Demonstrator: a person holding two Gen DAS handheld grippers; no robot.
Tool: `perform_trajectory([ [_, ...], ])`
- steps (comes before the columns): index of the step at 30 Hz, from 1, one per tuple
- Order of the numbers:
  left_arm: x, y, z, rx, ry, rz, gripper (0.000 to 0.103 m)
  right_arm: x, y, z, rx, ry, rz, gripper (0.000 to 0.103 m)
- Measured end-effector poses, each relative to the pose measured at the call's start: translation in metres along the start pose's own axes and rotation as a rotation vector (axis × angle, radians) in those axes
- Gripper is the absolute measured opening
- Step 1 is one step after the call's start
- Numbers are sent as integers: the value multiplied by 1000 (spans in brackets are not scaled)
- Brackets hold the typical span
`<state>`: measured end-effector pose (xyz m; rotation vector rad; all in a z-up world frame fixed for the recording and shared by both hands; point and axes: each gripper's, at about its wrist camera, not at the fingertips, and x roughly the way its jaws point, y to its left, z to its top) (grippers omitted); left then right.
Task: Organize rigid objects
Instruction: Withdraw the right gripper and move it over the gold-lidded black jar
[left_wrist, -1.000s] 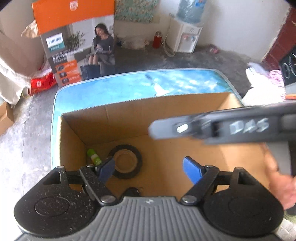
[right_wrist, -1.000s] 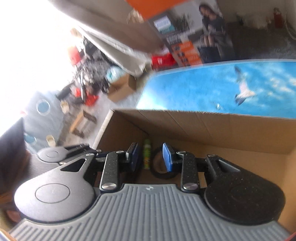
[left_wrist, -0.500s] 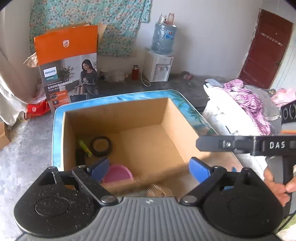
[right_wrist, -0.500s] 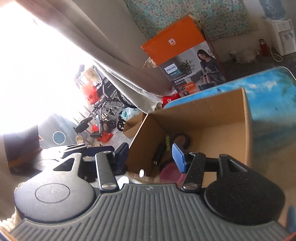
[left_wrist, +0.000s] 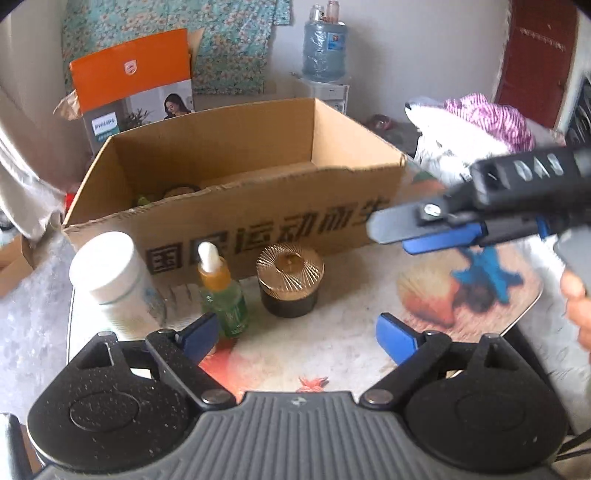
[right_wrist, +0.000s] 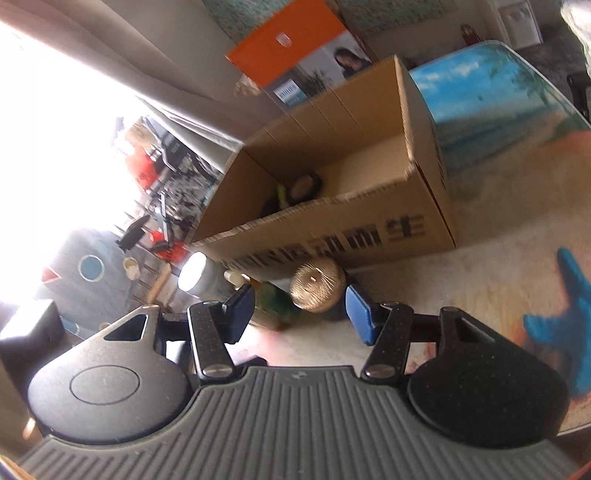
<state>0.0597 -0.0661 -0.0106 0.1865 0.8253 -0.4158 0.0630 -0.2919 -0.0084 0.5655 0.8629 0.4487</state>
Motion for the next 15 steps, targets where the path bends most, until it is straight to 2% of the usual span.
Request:
perform_trajectory([
  [4, 15, -12, -6, 66, -26, 11, 87, 26, 2, 3, -17, 46, -15, 54],
  [10, 42, -11, -5, 44, -3, -12, 71, 60, -3, 17, -22, 76, 0, 54],
  [15, 61, -14, 1, 57, 24, 16, 70, 85, -10, 30, -35, 113, 3, 50],
])
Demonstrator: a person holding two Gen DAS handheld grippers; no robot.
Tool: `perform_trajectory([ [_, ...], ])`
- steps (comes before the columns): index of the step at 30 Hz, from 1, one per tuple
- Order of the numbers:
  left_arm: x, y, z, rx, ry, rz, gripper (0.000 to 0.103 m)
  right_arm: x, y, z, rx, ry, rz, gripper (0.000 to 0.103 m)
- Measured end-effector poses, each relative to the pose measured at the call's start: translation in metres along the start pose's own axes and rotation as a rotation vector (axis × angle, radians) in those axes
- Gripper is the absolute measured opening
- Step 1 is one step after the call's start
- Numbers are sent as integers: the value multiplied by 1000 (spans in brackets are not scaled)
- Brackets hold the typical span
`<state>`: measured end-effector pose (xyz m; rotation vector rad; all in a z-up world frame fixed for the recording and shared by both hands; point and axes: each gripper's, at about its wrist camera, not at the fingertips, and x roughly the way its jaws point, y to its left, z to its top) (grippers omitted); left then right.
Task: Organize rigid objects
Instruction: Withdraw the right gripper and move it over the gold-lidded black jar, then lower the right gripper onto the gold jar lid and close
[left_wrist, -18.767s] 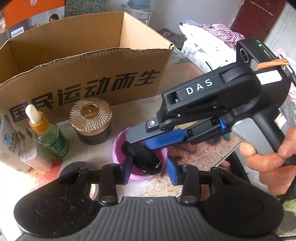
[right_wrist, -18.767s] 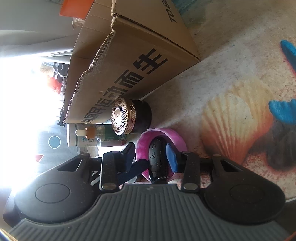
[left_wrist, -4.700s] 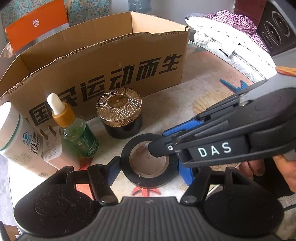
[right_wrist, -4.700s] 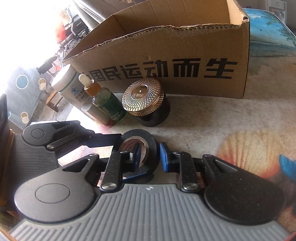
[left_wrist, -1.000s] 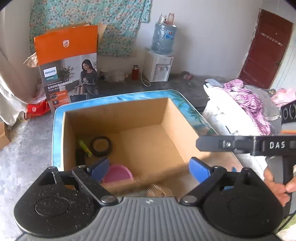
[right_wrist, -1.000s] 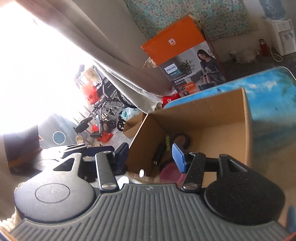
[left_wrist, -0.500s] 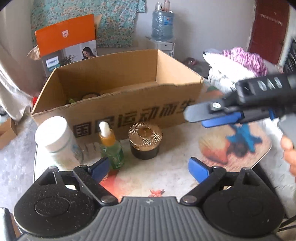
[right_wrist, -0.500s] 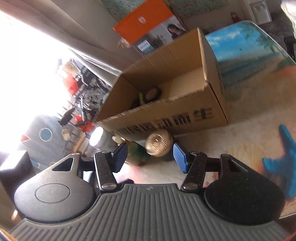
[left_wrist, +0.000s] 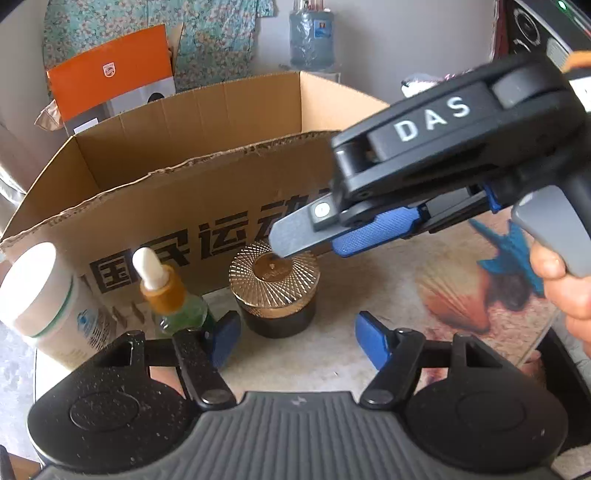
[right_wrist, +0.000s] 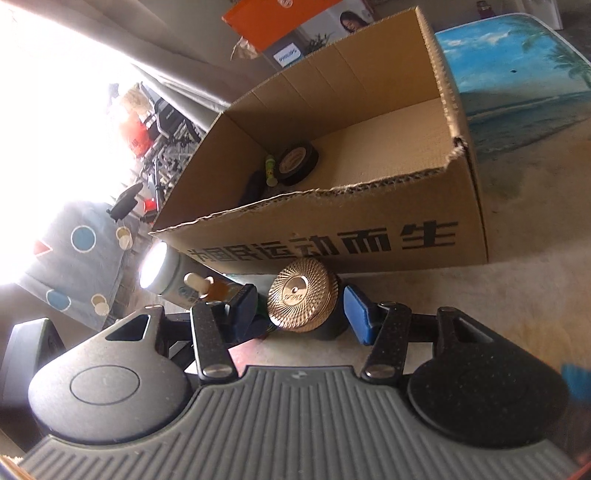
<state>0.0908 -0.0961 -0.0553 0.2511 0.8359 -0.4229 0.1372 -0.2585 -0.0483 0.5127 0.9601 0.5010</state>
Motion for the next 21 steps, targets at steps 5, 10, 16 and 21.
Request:
perform_trajectory([
  [5, 11, -4, 5, 4, 20, 17, 72, 22, -6, 13, -15, 44, 2, 48],
  [10, 14, -7, 6, 3, 19, 19, 72, 41, -10, 21, -22, 83, 12, 45],
  [16, 10, -11, 8, -5, 23, -3, 72, 48, -10, 23, -45, 100, 9, 44],
  [21, 6, -19, 6, 15, 22, -22, 72, 41, -13, 18, -40, 97, 1, 44],
])
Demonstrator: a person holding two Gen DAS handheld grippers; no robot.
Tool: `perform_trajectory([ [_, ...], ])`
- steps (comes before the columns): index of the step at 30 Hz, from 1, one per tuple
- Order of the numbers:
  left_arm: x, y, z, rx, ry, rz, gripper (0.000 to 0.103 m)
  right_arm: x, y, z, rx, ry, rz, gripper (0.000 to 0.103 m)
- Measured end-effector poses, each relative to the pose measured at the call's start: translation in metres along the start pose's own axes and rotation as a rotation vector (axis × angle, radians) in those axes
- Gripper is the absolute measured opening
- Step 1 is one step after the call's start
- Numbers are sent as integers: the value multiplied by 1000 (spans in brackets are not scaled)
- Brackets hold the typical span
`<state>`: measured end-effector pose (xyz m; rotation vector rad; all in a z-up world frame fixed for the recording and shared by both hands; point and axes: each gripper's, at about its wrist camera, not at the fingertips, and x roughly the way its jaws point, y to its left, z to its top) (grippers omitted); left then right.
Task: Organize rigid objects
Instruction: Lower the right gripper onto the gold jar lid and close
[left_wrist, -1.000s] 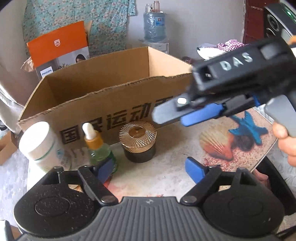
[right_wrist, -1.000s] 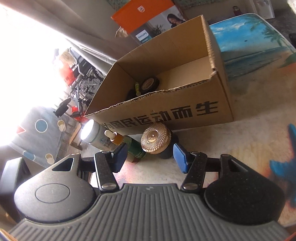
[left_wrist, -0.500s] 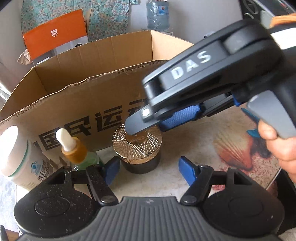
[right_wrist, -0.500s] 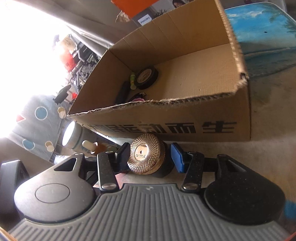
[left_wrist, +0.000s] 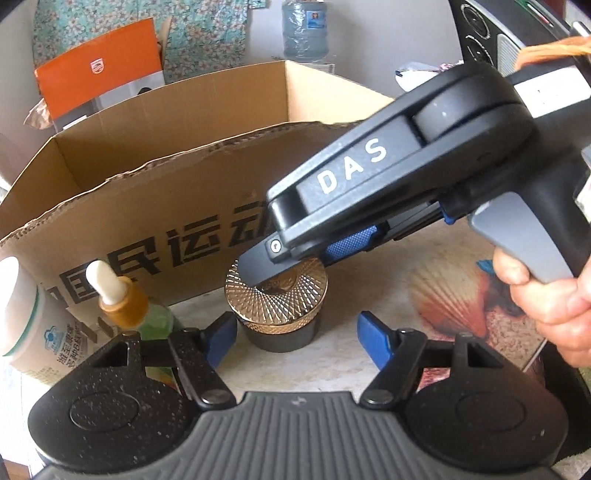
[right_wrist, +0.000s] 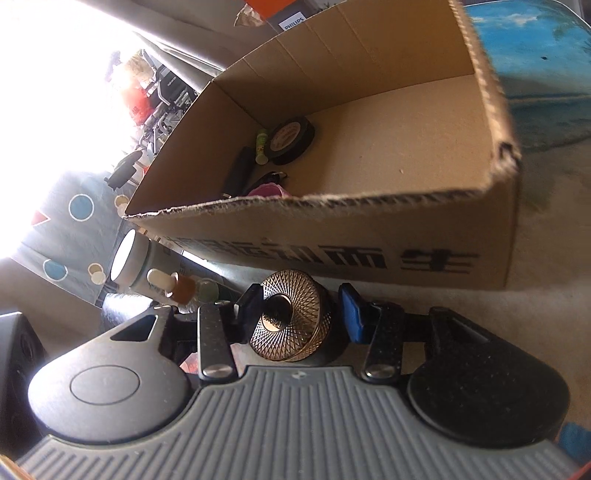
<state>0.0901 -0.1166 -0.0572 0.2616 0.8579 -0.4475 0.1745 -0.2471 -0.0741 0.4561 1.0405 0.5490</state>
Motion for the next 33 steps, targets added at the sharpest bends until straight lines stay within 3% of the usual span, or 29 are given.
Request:
perform_trajectory([
  [16, -6, -43, -4, 105, -8, -83, 72, -40, -24, -29, 73, -48, -43, 45],
  [33, -2, -48, 1, 124, -15, -94, 72, -54, -33, -41, 100, -72, -57, 46],
])
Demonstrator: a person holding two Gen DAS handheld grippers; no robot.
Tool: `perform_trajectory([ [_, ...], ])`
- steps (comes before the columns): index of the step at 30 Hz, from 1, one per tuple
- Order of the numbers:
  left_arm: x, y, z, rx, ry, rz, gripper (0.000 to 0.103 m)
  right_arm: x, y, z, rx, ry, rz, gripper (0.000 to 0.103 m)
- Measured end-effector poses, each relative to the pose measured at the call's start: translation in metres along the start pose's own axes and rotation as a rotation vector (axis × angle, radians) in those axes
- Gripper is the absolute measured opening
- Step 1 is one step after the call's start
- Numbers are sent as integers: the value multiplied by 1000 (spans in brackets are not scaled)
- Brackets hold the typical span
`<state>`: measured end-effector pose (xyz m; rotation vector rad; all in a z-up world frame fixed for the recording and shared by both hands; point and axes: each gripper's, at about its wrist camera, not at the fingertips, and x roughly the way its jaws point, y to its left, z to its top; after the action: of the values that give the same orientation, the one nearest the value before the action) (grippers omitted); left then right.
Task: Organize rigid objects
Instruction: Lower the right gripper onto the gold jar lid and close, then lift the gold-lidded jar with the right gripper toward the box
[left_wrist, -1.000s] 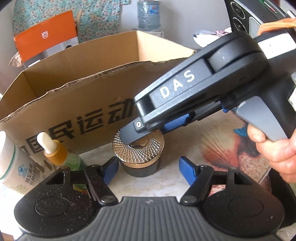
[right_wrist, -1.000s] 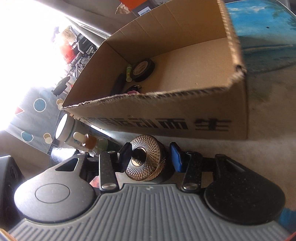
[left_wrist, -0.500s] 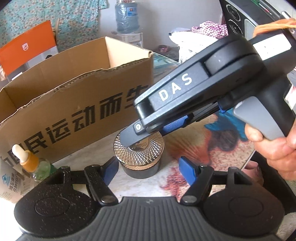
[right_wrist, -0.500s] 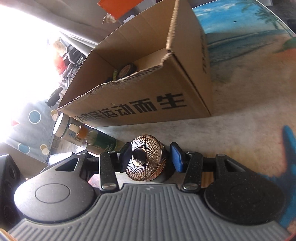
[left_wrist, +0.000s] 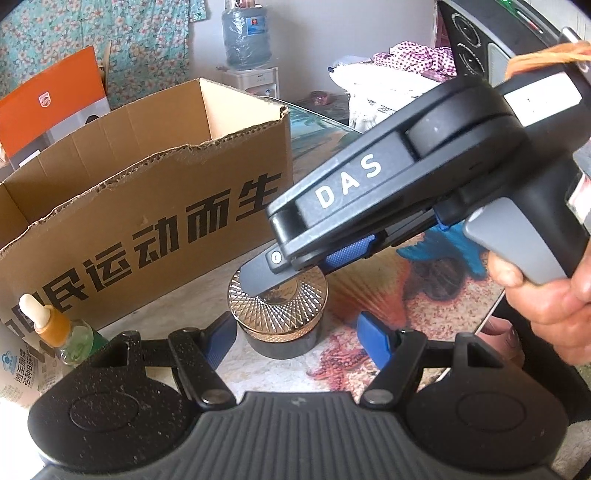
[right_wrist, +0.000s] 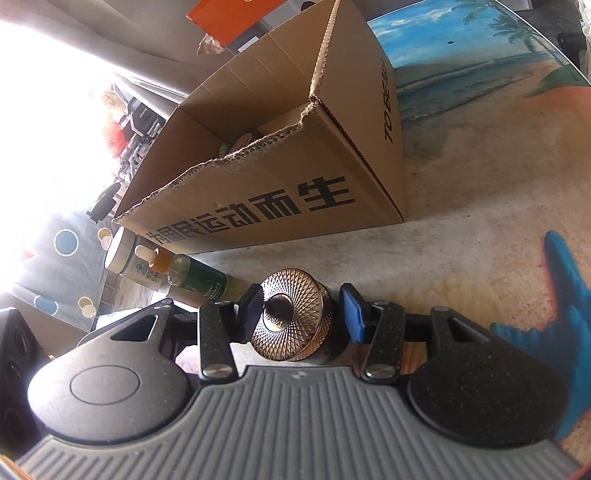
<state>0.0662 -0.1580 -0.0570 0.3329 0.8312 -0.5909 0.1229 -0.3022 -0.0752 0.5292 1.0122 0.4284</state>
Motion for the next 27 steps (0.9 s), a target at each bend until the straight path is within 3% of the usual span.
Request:
perform_trajectory([
  [27, 5, 5, 3, 27, -12, 28, 73, -6, -10, -1, 54, -17, 16, 46],
])
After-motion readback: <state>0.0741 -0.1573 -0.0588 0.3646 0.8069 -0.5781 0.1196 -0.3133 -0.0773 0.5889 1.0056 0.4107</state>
